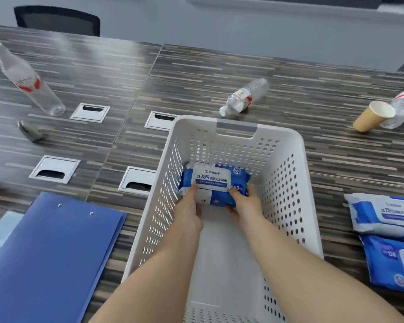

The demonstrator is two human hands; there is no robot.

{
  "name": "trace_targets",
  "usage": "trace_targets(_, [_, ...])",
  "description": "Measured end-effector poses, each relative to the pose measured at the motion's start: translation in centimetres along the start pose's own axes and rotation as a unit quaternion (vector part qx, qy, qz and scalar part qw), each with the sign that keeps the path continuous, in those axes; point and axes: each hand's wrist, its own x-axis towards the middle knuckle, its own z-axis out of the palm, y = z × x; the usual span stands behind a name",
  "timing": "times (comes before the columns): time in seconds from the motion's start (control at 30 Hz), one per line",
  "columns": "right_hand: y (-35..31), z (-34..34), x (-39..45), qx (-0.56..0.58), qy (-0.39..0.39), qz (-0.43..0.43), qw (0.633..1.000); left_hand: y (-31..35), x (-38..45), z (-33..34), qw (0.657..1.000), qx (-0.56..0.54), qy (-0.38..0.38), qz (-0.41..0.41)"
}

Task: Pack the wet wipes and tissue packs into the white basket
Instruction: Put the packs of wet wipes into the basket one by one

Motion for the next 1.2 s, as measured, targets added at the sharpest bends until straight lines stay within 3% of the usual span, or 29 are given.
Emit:
trace_targets(0.17, [0.5,0.2,-0.2,0.021,0.010,-0.021,1.000,0.4,-0.3,0.4,0.999,-0.007,0.039,-0.006])
trace_targets(0.53, [1.2,0.3,0.4,0.035,0.028,-0.010,0.999,0.2,-1.1,0.7,0.998,0.027,0.028,-0.039])
trace_targets(0.73, [0.3,0.5,-1.6,-0.044,0.080,-0.042,0.995,0.8,-4.1,0.5,0.998,0.010,-0.006,-0.054])
trace_targets(0.87, [-1.5,-0.2,-4.4,-0.053,0.077,-0.095,0.991,1.3,-7.6,0.3,0.998,0.065,-0.012,-0.019])
trace_targets(1.0, [-3.2,-0.9,-8.4,-0.066,0.011,-0.103,0.992,1.1,-11.3,-0.3,0.989,0.097,-0.107,0.038])
trace_targets(1.2, [-6.5,-6.0,-15.3,0.020,-0.051,-0.170,0.984,-1.5,-17.9,0.7,0.967,0.148,-0.164,0.124])
